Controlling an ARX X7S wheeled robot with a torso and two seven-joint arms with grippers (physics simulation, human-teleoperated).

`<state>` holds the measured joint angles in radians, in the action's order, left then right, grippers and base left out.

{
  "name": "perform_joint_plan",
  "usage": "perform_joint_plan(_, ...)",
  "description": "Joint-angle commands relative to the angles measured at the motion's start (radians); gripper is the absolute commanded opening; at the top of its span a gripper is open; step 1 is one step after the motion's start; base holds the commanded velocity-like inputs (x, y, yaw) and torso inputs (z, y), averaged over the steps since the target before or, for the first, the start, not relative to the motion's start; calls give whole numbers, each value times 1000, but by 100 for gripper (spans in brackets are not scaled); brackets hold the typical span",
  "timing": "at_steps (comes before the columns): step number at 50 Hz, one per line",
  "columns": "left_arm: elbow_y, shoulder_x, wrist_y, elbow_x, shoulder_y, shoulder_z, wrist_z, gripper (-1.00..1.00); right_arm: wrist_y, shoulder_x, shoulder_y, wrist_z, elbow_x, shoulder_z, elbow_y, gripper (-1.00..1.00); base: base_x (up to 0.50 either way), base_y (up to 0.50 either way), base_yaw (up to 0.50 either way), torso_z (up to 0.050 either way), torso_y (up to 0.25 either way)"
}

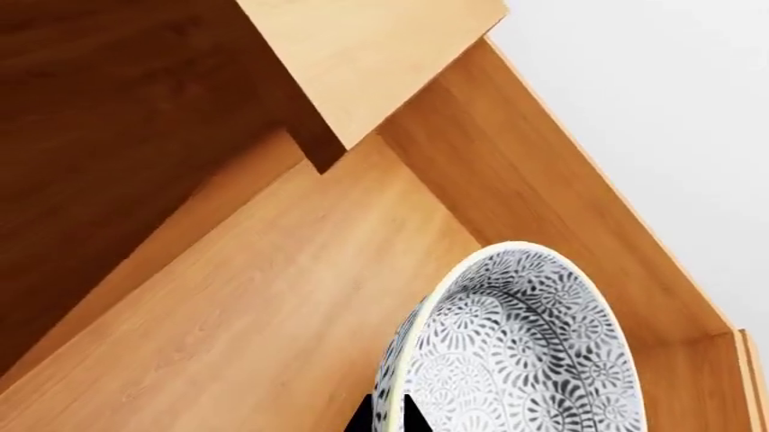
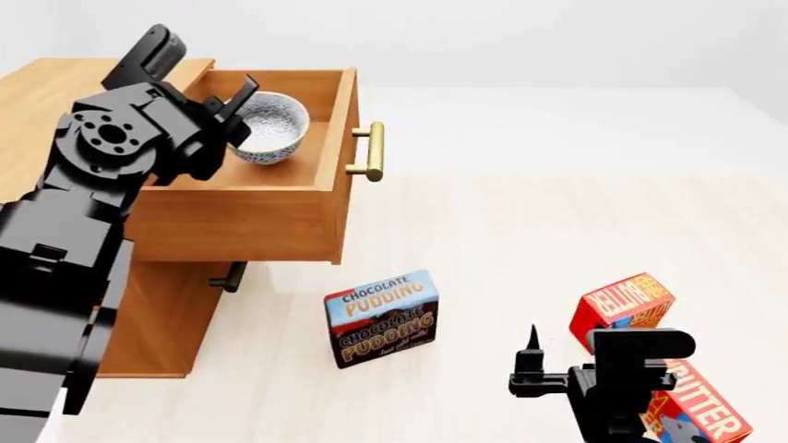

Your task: Put the bowl in the top drawer of the cabinet.

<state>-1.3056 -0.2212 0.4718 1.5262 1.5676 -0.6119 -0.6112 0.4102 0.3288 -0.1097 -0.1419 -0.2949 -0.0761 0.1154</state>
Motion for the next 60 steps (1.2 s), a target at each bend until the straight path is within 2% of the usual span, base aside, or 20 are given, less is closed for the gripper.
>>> perform_joint_plan(1, 3, -8, -17, -1, 5, 29, -2, -100, -1, 3, -4, 2, 0, -9, -9, 100, 0, 0, 0, 0, 0)
perform_joint_plan(10, 5, -11, -20, 1, -4, 35, 0, -100, 4, 6, -5, -1, 0, -14, -2, 100, 0, 0, 0, 0, 0)
perform_joint_plan(11, 5, -11, -19, 1, -5, 36, 2, 100, 4, 5, -5, -1, 0, -15, -4, 100, 0, 0, 0, 0, 0)
perform_joint_plan(20, 21, -15, -13, 5, -12, 41, 8, 100, 2, 6, -9, -2, 0, -20, -10, 100, 0, 0, 0, 0, 1)
perform_joint_plan(30, 137, -46, -6, 18, -57, 54, -32, 100, 4, 10, -8, -5, -2, -22, -5, 100, 0, 0, 0, 0, 0)
perform_joint_plan(38, 395, -110, -8, 50, -130, 87, -121, 100, 2, 10, -10, -6, -1, -27, -9, 100, 0, 0, 0, 0, 0)
perform_joint_plan(44, 504, -133, -6, 61, -157, 97, -141, 100, 1, 11, -10, -8, -1, -29, -13, 100, 0, 0, 0, 0, 0)
perform_joint_plan(46, 658, -165, -1, 83, -184, 117, -182, 100, 1, 14, -4, -9, -4, -25, -6, 100, 0, 0, 0, 0, 0)
perform_joint_plan(48, 727, -179, 2, 94, -196, 126, -200, 100, 1, 16, -2, -10, -5, -24, -3, 100, 0, 0, 0, 0, 0)
perform_joint_plan(60, 944, -227, 28, 151, -233, 160, -262, 100, 10, 20, 0, -16, -9, -25, 13, 100, 0, 0, 0, 0, 0)
